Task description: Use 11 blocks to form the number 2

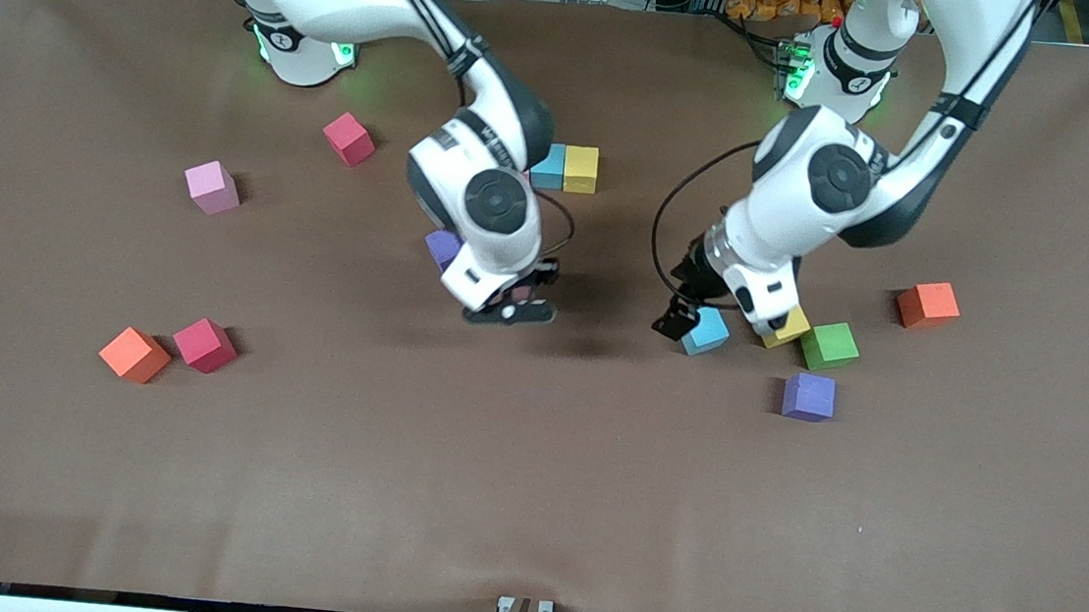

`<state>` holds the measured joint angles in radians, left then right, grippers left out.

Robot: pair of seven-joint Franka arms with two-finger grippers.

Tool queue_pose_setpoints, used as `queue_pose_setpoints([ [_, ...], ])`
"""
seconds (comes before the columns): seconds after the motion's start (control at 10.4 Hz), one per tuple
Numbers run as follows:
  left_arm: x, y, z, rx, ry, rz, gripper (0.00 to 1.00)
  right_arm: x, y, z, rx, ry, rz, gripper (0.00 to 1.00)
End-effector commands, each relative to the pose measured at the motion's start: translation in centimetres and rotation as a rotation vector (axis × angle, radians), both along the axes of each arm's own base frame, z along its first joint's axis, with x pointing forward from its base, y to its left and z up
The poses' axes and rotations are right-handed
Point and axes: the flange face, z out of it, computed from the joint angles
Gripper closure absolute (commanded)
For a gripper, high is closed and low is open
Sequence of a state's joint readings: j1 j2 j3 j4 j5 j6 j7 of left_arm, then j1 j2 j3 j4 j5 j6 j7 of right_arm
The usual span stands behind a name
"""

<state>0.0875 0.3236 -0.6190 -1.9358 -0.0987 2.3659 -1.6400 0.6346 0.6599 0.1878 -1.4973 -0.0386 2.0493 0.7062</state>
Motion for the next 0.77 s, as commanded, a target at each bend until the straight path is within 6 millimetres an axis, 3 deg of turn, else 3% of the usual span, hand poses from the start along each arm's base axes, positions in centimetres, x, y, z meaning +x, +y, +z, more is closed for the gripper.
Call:
queue_pose_setpoints([
  [0.0,3.0,2.6,0.9,0.004,-0.002,-0.106,0.00,-4.4,2.2,-1.4,-0.027,0.016,-0.007,1.00],
  [0.19,4.2,5.4,0.3,0.043,-0.031,-0.210,0.00,-7.5,3.3,-3.4,-0.016,0.018,0.035,1.00],
  [0.67,5.9,8.7,-4.6,0.201,-0.039,-0.469,0.00,-11.2,5.1,-5.6,0.005,-0.004,0.015,1.00],
])
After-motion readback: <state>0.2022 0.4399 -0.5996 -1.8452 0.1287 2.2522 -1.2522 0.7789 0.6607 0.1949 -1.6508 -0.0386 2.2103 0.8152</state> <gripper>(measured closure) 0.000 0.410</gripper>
